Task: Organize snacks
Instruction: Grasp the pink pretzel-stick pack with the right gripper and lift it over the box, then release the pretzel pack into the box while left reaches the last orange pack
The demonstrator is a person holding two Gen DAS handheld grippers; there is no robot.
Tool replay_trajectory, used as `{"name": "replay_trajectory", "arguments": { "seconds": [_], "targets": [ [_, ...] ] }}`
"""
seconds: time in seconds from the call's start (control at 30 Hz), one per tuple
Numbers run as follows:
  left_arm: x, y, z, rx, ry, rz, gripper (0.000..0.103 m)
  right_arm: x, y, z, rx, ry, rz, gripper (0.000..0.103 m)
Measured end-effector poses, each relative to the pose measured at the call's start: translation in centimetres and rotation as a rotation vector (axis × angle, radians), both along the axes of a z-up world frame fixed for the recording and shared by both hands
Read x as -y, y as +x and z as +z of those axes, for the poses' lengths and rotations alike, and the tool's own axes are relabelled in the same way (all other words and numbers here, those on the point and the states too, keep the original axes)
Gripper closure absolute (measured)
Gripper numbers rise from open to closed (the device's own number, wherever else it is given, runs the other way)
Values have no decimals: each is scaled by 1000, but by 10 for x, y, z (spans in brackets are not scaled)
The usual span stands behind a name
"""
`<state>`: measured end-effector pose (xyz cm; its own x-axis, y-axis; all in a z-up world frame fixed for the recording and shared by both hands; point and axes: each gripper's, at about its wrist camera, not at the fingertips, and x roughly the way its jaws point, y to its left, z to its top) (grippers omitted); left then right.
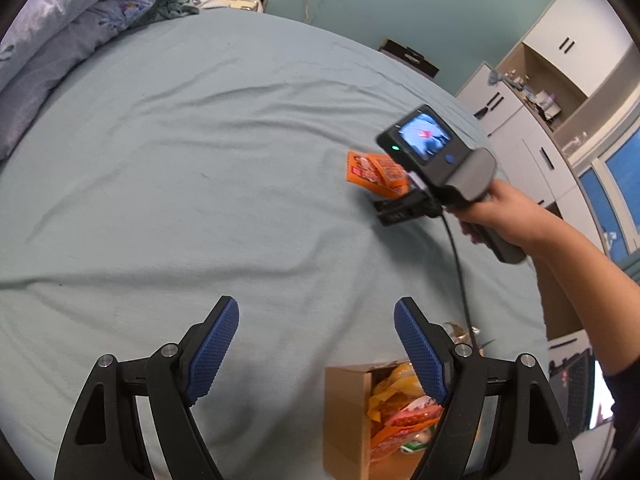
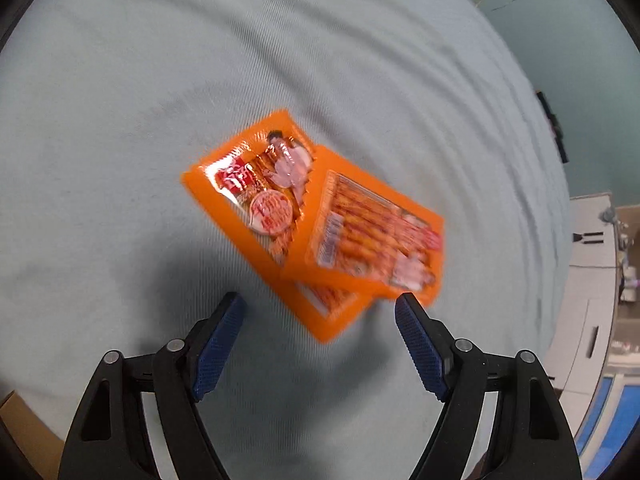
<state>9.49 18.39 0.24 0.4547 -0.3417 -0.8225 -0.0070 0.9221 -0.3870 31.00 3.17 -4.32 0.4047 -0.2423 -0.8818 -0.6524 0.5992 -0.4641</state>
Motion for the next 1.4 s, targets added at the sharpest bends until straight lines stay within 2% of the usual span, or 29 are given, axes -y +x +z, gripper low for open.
{"name": "replay_trajectory", "arguments": {
  "seconds": [0.07, 0.13, 0.17, 0.23, 0.27, 0.3, 0.33, 0.37, 0.47, 0.57, 0.63, 0.73, 0.8, 0.93, 1.03, 1.13, 1.23, 1.33, 1.4],
  "targets": [
    [3, 3, -3, -12, -11, -6, 22, -7, 3, -2, 16, -18, 45, 20],
    [6, 4, -4, -19, -17, -13, 22, -10, 6, -3, -5, -2, 62, 21],
    [7, 3, -4, -18, -15, -14, 22, -6, 15, -2, -68, 64, 10, 25],
    [6, 1, -3, -8, -4, -7, 22, 10, 31, 6, -140, 202, -101, 36],
    [6, 0, -3, -4, 3, -1, 22, 19, 40, 10, -163, 278, -170, 55],
    [4, 0, -3, -3, 7, 4, 22, 23, 44, 12, -176, 311, -206, 74],
    [3, -1, -3, -2, 10, 12, 22, 25, 45, 14, -186, 338, -225, 97],
    [2, -1, -3, -1, 11, 20, 22, 24, 44, 15, -187, 348, -234, 103],
    [0, -3, -2, 6, 23, 43, 22, 20, 29, 22, -131, 347, -234, 103],
    [-1, -6, 1, 11, 29, 51, 22, 24, 3, 48, -41, 363, -195, 103],
    [-1, -10, 5, 27, 27, 50, 22, 26, -18, 63, -28, 374, -176, 103],
    [2, -14, 7, 43, 66, 38, 22, 39, -40, 91, -20, 428, -150, 103],
    [2, -15, 6, 37, 62, 28, 22, 49, -71, 112, -36, 512, -146, 103],
    [-3, -12, 8, 42, 57, 44, 22, 72, -139, 159, -128, 757, -119, 103],
    [-6, -13, 11, 55, 53, 54, 22, 81, -191, 174, -216, 868, -76, 103],
    [-6, -16, 13, 72, 82, 54, 22, 90, -234, 161, -286, 935, -93, 103],
    [-5, -16, 12, 72, 118, 48, 22, 105, -227, 125, -288, 975, -135, 103],
    [-5, -18, 11, 79, 139, 52, 22, 102, -243, 85, -188, 920, -212, 103],
    [-3, -20, 13, 92, 167, 62, 22, 116, -246, 74, -93, 869, -273, 103]
  ]
}}
